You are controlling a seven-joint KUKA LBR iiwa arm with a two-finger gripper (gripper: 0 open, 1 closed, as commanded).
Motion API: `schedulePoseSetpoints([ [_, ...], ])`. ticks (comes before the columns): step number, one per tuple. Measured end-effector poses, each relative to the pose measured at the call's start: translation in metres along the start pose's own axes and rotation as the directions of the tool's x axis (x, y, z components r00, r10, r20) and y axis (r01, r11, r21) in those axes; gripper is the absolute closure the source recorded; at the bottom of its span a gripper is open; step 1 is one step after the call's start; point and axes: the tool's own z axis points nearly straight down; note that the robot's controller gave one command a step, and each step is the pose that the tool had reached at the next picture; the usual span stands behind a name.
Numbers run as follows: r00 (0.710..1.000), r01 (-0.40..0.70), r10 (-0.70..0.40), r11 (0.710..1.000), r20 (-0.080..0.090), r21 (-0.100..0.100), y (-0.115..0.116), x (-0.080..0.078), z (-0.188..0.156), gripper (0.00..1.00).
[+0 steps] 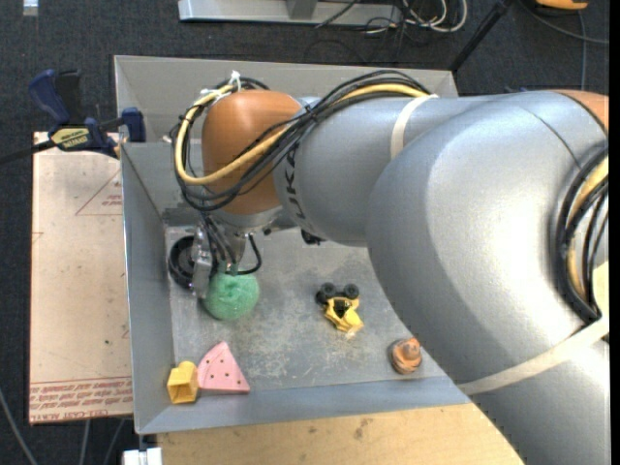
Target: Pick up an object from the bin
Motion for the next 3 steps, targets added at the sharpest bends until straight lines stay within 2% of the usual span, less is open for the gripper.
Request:
schedulePoseSetpoints([
  [1, 1.0, 0.012, -0.012, 1.0, -0.021, 0.014, -0.013, 0.003, -0.043, 1.0],
  [2, 0.999, -0.027, 0.027, 1.0, -0.017, 0.012, -0.03, 0.008, -0.107, 0.0],
  [3, 0.999, -0.027, 0.027, 1.0, -0.018, 0.011, -0.03, 0.008, -0.107, 0.0],
])
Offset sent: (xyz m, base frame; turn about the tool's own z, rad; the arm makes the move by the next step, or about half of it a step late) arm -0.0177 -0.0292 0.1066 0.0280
